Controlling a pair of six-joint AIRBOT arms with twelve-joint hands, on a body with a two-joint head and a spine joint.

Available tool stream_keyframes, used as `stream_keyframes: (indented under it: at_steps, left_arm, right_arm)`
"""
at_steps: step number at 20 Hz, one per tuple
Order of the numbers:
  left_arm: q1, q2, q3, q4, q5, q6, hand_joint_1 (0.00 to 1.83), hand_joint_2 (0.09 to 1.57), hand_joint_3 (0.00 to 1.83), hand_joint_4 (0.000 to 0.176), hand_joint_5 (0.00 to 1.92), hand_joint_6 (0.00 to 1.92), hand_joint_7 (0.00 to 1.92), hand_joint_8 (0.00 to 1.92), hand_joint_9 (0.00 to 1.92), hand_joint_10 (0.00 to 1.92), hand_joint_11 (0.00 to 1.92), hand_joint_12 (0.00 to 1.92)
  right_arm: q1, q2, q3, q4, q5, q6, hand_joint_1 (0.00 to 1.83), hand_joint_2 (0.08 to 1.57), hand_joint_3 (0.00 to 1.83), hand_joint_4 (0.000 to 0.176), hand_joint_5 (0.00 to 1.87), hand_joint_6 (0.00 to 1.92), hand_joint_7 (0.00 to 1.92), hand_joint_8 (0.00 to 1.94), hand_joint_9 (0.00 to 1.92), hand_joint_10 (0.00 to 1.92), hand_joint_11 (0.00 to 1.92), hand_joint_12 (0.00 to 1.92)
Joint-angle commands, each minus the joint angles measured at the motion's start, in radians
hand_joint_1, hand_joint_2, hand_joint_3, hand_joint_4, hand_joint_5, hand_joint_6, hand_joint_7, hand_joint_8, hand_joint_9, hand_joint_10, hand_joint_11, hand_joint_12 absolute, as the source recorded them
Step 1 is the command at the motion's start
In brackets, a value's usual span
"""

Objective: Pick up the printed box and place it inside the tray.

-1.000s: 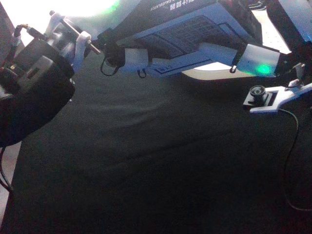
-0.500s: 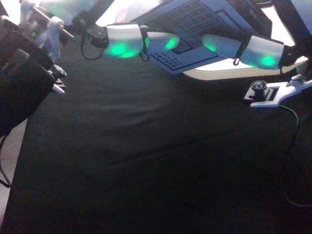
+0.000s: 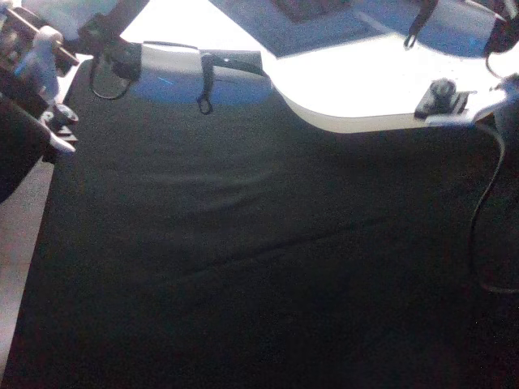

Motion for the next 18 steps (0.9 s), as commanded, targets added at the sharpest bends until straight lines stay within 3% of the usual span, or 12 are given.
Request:
stream_keyframes:
  at_steps: [1, 2, 3, 5, 6, 7, 10, 13, 14, 15, 17, 18]
  left_arm:
    - [-0.003, 0.012, -0.002, 0.003, -0.121, -0.003, 0.75, 0.82, 0.0, 0.072, 0.0, 0.0, 0.0, 0.0, 0.0, 0.0, 0.0, 0.63]
    - [0.0, 0.024, -0.003, -0.003, -0.116, -0.003, 0.7, 0.82, 0.0, 0.025, 0.0, 0.0, 0.0, 0.0, 0.0, 0.0, 0.0, 0.72]
    - [0.002, 0.034, -0.004, -0.007, -0.112, -0.003, 0.66, 0.8, 0.0, 0.0, 0.0, 0.0, 0.0, 0.0, 0.04, 0.01, 0.0, 0.97]
    - [0.016, 0.063, -0.016, -0.019, -0.123, -0.003, 0.63, 0.86, 0.0, 0.001, 0.0, 0.0, 0.0, 0.0, 0.0, 0.0, 0.0, 0.45]
    - [0.022, 0.074, -0.022, -0.025, -0.133, -0.003, 0.6, 0.88, 0.0, 0.01, 0.0, 0.0, 0.0, 0.0, 0.0, 0.0, 0.0, 0.39]
    - [0.028, 0.082, -0.025, -0.034, -0.145, -0.003, 0.6, 0.87, 0.0, 0.016, 0.0, 0.0, 0.0, 0.0, 0.0, 0.0, 0.0, 0.08]
    - [0.056, 0.1, -0.032, -0.06, -0.177, -0.003, 0.5, 0.86, 0.0, 0.0, 0.0, 0.0, 0.0, 0.0, 0.0, 0.0, 0.08, 0.04]
    - [0.081, 0.107, -0.036, -0.083, -0.199, -0.003, 0.47, 0.86, 0.0, 0.0, 0.0, 0.0, 0.0, 0.0, 0.0, 0.0, 0.0, 0.0]
    - [0.087, 0.11, -0.037, -0.087, -0.202, -0.003, 0.49, 0.85, 0.0, 0.0, 0.0, 0.0, 0.0, 0.0, 0.0, 0.0, 0.0, 0.0]
    - [0.094, 0.116, -0.042, -0.09, -0.204, -0.003, 0.51, 0.82, 0.0, 0.029, 0.0, 0.0, 0.0, 0.0, 0.0, 0.0, 0.0, 0.0]
    - [0.099, 0.122, -0.046, -0.09, -0.21, -0.003, 0.48, 0.84, 0.0, 0.034, 0.0, 0.0, 0.0, 0.0, 0.0, 0.0, 0.0, 0.0]
    - [0.102, 0.125, -0.048, -0.088, -0.215, -0.002, 0.54, 0.85, 0.0, 0.061, 0.0, 0.0, 0.0, 0.0, 0.0, 0.0, 0.0, 0.0]
  right_arm:
    - [0.017, 0.016, 0.005, 0.005, 0.122, 0.008, 1.22, 1.2, 0.0, 0.0, 0.8, 1.23, 0.84, 1.28, 0.94, 1.34, 0.84, 1.82]
    - [0.022, 0.036, 0.006, 0.005, 0.121, 0.008, 1.24, 1.33, 0.0, 0.0, 0.58, 0.54, 0.59, 1.6, 0.59, 1.46, 0.55, 1.9]
    - [0.022, 0.054, 0.006, 0.005, 0.12, 0.008, 1.2, 1.27, 0.0, 0.0, 0.68, 1.19, 0.69, 1.46, 0.62, 1.51, 0.62, 1.92]
    - [0.022, 0.083, 0.006, -0.004, 0.085, 0.006, 1.25, 1.15, 0.0, 0.0, 0.91, 1.05, 0.91, 1.17, 0.78, 1.72, 0.74, 1.92]
    - [0.022, 0.097, 0.006, -0.008, 0.05, -0.008, 1.26, 1.12, 0.0, 0.0, 0.97, 0.96, 0.96, 1.09, 0.83, 1.7, 0.79, 1.92]
    - [0.022, 0.107, 0.012, -0.018, 0.012, -0.017, 1.26, 1.11, 0.0, 0.0, 0.99, 0.92, 0.99, 1.04, 0.88, 1.63, 0.82, 1.92]
    - [0.022, 0.108, 0.035, -0.039, -0.066, -0.017, 1.27, 1.05, 0.0, 0.0, 1.13, 0.69, 1.13, 0.78, 1.09, 1.09, 0.91, 1.56]
    - [0.021, 0.107, 0.06, -0.062, -0.144, -0.017, 1.19, 1.02, 0.0, 0.0, 1.23, 0.53, 1.22, 0.58, 1.14, 0.91, 0.9, 1.44]
    - [0.021, 0.107, 0.065, -0.074, -0.163, -0.017, 1.17, 1.0, 0.0, 0.0, 1.27, 0.46, 1.27, 0.59, 1.17, 1.03, 0.93, 1.54]
    - [0.021, 0.107, 0.071, -0.09, -0.193, -0.017, 1.15, 1.0, 0.0, 0.024, 1.29, 0.43, 1.2, 1.15, 1.17, 1.07, 0.94, 1.53]
    - [0.021, 0.107, 0.092, -0.129, -0.254, -0.017, 1.15, 1.0, 0.0, 0.004, 1.28, 0.45, 1.24, 1.48, 1.36, 1.83, 1.35, 1.91]
    - [0.022, 0.107, 0.107, -0.154, -0.29, -0.017, 1.12, 0.99, 0.0, 0.115, 1.29, 0.44, 1.38, 1.67, 1.54, 1.92, 1.55, 1.92]
